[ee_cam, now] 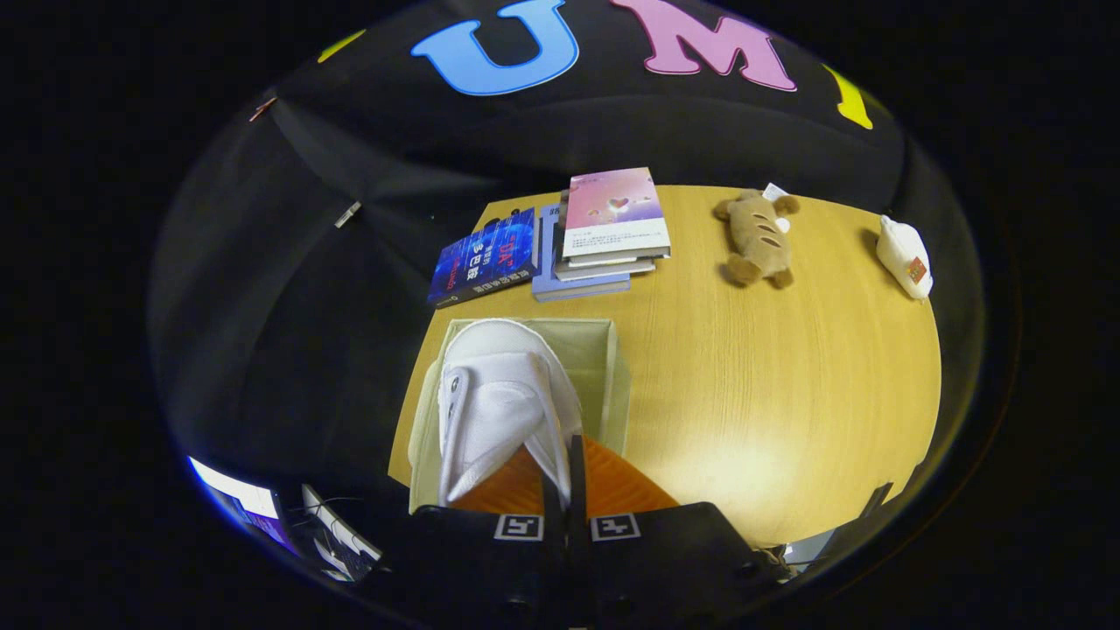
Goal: Open the storage box then place both shoes into the box .Put the left shoe in first, then the right shoe, with the right side of both shoes facing outward in a uniform manner.
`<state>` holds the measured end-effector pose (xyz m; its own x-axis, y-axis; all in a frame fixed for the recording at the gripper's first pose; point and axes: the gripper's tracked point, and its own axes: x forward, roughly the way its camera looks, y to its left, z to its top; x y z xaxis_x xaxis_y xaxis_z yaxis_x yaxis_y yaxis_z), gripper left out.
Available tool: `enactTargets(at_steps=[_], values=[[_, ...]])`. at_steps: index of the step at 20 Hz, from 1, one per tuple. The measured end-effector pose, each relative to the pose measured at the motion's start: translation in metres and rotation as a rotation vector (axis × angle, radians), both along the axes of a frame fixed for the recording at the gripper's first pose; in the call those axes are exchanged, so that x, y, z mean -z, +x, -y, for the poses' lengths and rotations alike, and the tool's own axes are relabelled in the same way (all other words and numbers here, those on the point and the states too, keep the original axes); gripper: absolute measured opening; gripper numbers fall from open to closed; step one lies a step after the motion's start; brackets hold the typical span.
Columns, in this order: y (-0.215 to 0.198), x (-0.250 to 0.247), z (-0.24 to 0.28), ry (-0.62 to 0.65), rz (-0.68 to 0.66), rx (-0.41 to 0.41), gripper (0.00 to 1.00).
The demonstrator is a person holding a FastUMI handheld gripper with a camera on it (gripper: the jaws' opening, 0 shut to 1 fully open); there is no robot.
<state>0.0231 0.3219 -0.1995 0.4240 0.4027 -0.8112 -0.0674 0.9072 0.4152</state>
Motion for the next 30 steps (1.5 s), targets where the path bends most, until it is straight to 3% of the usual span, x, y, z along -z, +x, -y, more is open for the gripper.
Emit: enactTargets(at_steps=[7,18,25,29,30], values=[[-0.003,0.045,-0.009,-0.146,-0.162,0.092,0.05],[-0.007,0.036,-0.038,-0.047,-0.154,0.03,0.07],[-0.025,0.028,-0.031,0.003,-0.136,-0.008,0.35],[-0.037,0.013,-0.019,0.051,-0.089,-0.042,0.66],[-0.04,0.01,-0.014,0.055,-0.07,-0.051,0.81]])
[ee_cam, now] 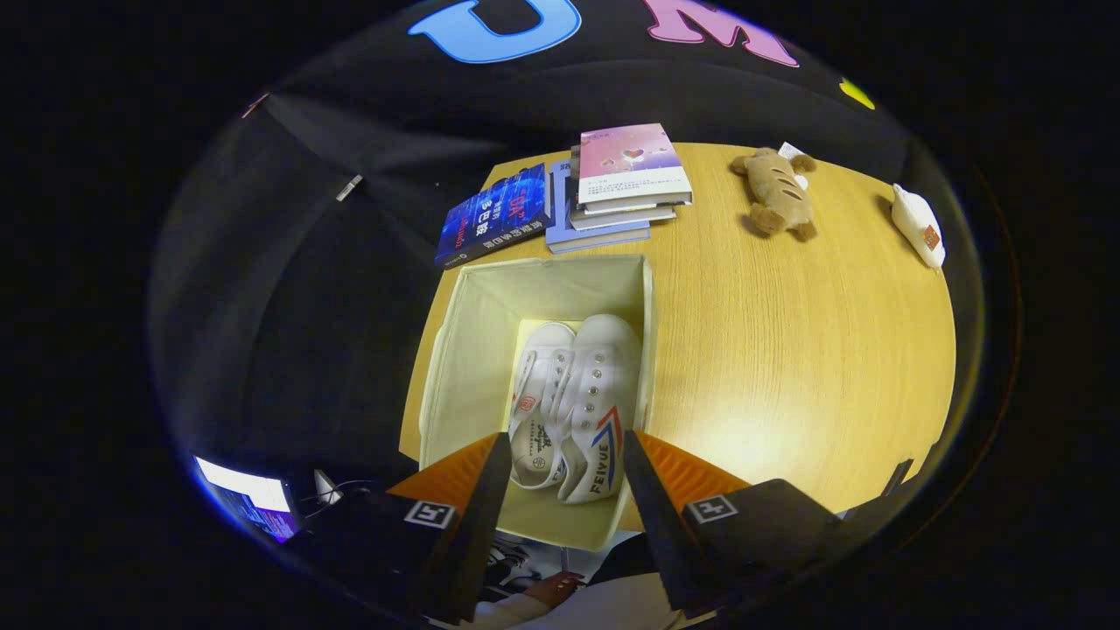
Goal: Open the storage box then place both shoes into the box .Put the left shoe in first, then the right shoe, with the right side of both shoes facing outward in a uniform manner.
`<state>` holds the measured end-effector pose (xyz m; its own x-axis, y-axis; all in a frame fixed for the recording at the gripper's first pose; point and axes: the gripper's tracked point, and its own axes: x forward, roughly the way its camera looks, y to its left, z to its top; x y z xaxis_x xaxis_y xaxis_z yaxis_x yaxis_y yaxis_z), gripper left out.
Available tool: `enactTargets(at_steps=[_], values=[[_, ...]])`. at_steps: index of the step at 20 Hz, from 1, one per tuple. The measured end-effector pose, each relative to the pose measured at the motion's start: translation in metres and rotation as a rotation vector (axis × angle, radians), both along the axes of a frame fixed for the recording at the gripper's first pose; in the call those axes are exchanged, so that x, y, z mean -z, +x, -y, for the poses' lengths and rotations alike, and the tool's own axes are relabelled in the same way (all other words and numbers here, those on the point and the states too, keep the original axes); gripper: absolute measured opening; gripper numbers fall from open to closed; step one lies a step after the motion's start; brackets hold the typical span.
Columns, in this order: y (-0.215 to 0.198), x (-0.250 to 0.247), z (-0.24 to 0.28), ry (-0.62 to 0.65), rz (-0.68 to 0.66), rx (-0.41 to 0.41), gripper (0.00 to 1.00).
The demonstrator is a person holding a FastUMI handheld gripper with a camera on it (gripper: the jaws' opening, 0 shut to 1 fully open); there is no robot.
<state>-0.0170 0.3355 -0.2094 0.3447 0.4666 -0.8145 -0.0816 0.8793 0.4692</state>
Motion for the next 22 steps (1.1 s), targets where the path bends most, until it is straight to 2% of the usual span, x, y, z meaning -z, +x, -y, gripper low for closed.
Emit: enactTargets(at_steps=[2,3,7,13,18,22], values=[[-0.004,-0.008,0.019,-0.005,0.052,-0.009,0.95],[-0.005,-0.011,0.028,-0.011,0.086,-0.01,0.98],[-0.004,-0.031,0.081,-0.029,0.246,0.025,0.99],[0.004,-0.053,0.183,-0.122,0.501,0.11,0.99],[0.003,-0.065,0.261,-0.163,0.619,0.154,0.99],[-0.009,-0.095,0.316,-0.149,0.739,0.186,0.99]])
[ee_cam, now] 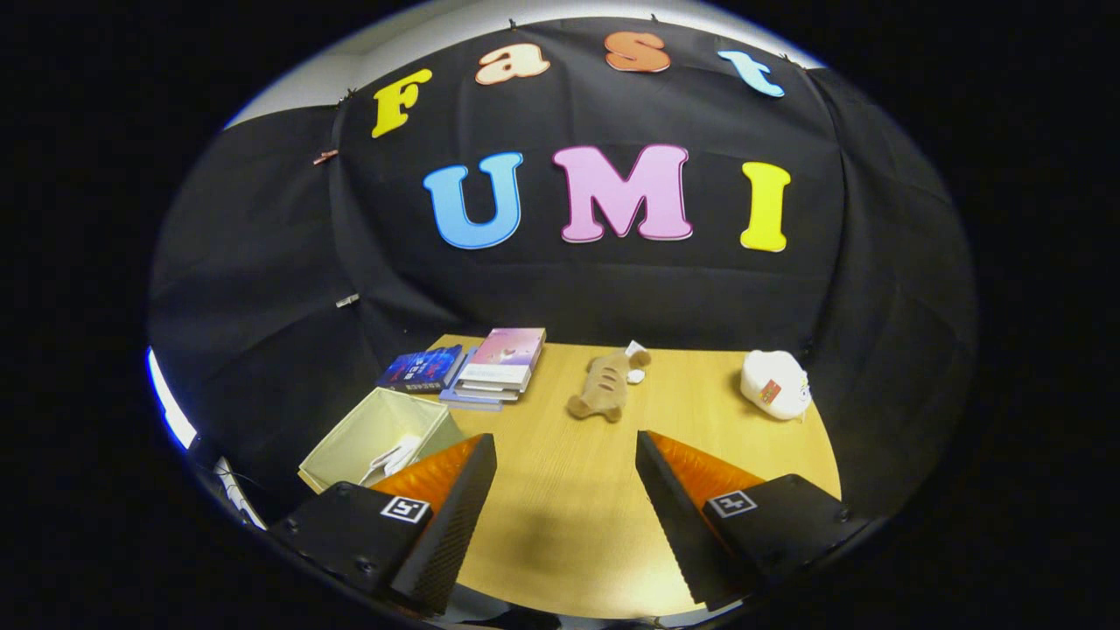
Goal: Open the storage box then place both shoes into the box .Put the left shoe in first, then the right shoe, with the right side of both shoes facing outward in a uniform manner.
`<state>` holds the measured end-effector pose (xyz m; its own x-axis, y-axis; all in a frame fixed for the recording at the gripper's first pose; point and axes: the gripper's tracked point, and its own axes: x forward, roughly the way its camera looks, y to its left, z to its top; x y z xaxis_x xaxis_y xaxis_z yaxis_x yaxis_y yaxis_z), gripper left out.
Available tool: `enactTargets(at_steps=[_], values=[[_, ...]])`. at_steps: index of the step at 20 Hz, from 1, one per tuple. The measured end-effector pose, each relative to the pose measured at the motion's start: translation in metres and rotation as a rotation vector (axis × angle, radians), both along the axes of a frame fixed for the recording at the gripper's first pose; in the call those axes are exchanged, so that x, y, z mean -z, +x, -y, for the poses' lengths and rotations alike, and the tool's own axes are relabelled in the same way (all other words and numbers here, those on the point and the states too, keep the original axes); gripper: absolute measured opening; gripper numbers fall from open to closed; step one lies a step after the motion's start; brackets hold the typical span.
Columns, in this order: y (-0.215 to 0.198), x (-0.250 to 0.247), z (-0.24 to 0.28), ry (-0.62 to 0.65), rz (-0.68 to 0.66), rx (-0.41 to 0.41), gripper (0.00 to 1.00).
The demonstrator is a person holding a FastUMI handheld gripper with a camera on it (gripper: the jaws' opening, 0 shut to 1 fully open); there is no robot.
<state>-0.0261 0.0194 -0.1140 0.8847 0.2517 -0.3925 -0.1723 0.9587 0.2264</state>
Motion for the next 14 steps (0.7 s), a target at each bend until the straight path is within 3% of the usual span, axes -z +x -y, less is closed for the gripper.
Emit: enactTargets(at_steps=[6,14], values=[[-0.01,-0.027,0.051,-0.073,0.144,-0.038,0.99],[-0.031,-0.025,0.069,-0.073,0.191,-0.147,0.99]])
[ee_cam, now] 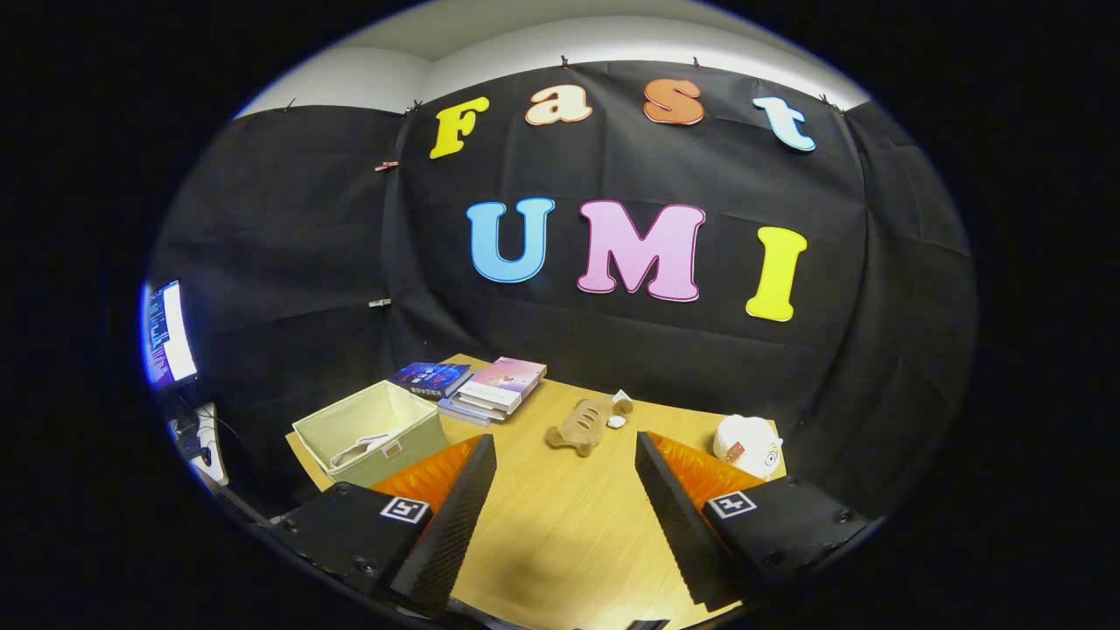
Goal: Open the storage box then place both shoes into the box .Put the left shoe in first, then the right shoe, with the right side of both shoes facing outward in a uniform manner.
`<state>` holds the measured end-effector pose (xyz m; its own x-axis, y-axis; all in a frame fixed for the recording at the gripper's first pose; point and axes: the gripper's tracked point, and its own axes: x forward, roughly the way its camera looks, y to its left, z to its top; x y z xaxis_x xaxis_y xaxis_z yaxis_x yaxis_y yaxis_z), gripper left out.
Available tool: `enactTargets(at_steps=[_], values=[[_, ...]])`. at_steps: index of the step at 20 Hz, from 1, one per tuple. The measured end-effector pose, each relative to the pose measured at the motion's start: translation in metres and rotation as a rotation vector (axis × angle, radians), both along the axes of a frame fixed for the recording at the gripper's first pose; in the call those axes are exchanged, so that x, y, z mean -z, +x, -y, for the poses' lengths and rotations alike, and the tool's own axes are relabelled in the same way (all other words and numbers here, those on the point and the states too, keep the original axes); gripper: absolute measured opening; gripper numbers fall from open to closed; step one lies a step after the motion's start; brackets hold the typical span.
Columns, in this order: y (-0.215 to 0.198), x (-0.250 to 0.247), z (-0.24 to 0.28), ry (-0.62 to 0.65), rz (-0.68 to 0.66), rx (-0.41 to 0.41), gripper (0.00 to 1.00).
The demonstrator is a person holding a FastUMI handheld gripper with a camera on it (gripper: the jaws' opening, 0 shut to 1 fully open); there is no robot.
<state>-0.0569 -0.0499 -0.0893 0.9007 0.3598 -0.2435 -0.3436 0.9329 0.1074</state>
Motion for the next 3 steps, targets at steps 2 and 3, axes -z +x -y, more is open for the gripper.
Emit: enactTargets(at_steps=[2,3], values=[[-0.0036,0.0014,0.0039,-0.001,0.006,-0.019,0.99],[-0.0049,0.0033,0.0065,-0.002,0.006,-0.027,0.99]])
